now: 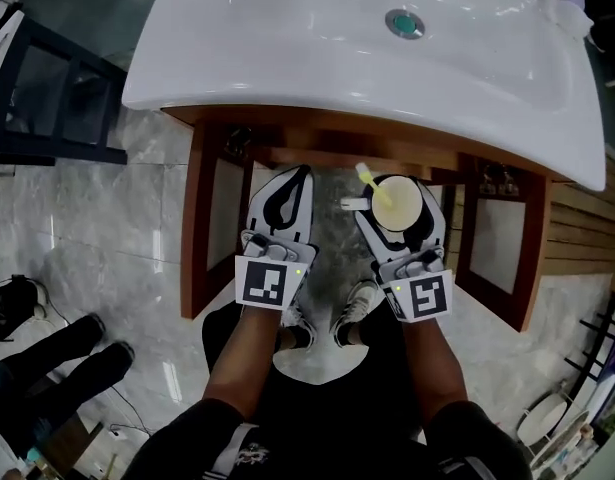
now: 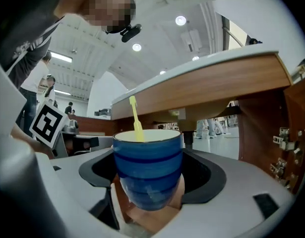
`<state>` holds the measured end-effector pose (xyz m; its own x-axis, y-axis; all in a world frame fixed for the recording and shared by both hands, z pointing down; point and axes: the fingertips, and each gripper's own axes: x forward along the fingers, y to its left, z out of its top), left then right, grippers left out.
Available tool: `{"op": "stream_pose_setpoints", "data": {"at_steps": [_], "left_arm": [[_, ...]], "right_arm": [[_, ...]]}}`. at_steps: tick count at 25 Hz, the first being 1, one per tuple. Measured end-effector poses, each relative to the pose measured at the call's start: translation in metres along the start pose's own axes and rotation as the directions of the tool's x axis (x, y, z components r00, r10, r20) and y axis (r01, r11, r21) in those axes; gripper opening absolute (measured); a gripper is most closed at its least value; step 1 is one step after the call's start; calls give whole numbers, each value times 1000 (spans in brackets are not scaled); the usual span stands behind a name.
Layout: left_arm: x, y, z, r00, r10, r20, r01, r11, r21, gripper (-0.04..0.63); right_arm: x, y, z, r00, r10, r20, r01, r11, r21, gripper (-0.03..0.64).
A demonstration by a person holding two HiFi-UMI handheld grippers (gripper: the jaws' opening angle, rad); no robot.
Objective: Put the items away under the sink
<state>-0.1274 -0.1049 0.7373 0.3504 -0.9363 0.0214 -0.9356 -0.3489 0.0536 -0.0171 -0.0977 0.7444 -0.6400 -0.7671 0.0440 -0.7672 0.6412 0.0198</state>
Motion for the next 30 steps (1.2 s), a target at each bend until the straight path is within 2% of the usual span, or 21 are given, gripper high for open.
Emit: {"op": "stream_pose_setpoints", "data": {"at_steps": [3,6,9,14,17,20,30], "left_arm": [[11,15,-29,998,14,59,-15,1000,9,0],[17,25,-53,993,20,116,-18,1000,-19,0],[26,26,-74,994,8,106,-9,1000,9,0],[45,26,-103,999,10,34,-11,1000,27,0],[50,26,-99,999,-1,52,-2,999,55,0],[49,30,-91,996,25,88,-32,996,81,0],[46,31,-84,994,33,101,-43,995,89,0]], "right_arm": [[16,-8,-32,1000,-8,3,8,1000,-8,402],[28,-16,-56,1000,-11,14,11,1000,-19,402],[39,-19,-72,1000,0,23,1,999,-40,402],[51,-28,-86,999,-9,38,10,999,-37,402],[62,-33,-90,1000,-16,20,16,1000,-3,402],[76,-35,-95,1000,-6,-3,6,1000,14,402],[126,-48,-100,997,-25,-70,24,1000,-16,402]]}}
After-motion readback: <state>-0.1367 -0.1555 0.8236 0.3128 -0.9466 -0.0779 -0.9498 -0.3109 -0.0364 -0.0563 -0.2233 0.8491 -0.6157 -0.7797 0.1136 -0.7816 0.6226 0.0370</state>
